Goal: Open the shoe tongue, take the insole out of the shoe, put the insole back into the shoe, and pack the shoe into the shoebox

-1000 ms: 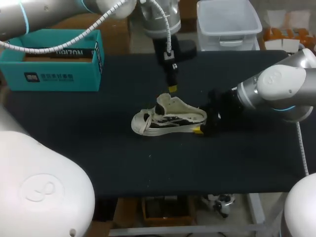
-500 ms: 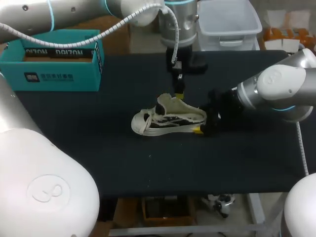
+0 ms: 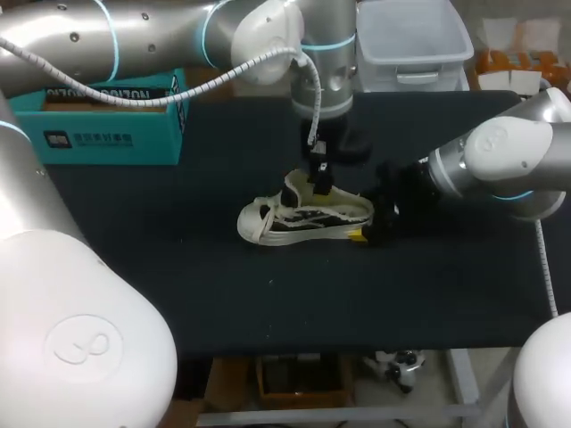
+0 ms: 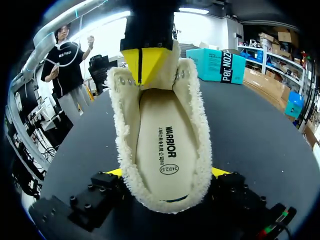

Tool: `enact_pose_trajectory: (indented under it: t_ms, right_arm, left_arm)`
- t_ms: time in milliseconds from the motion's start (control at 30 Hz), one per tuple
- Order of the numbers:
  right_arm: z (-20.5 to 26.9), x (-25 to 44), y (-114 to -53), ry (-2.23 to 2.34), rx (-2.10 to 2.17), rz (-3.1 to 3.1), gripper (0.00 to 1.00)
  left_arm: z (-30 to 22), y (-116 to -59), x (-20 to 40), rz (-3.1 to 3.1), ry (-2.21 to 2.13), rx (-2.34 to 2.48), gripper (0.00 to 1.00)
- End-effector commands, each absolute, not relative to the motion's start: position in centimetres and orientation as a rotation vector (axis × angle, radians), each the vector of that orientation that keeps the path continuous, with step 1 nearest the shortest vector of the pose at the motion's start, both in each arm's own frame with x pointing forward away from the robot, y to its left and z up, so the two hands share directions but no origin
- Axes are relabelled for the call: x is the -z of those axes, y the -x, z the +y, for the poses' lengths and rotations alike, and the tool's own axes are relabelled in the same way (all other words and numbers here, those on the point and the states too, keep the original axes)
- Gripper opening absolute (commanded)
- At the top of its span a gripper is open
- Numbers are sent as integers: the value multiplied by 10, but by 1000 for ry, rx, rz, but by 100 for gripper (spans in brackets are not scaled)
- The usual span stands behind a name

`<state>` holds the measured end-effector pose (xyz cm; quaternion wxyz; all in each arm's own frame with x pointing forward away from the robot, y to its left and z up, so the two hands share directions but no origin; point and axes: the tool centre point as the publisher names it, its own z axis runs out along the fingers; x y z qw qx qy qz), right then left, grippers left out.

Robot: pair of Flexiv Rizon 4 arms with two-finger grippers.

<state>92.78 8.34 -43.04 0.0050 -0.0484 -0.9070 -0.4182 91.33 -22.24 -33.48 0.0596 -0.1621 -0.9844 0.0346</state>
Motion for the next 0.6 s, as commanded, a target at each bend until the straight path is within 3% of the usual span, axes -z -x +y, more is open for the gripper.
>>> enact_pose_trajectory:
  t_ms: [33, 600]
  right_arm:
    - [82, 435, -927, 152, 1312, -2841, 0]
    - [82, 435, -927, 152, 1312, -2841, 0]
  left_arm:
    - [-220, -907, 356, -2986, 493, -104, 0]
    - [-204, -885, 378, -2946, 394, -197, 0]
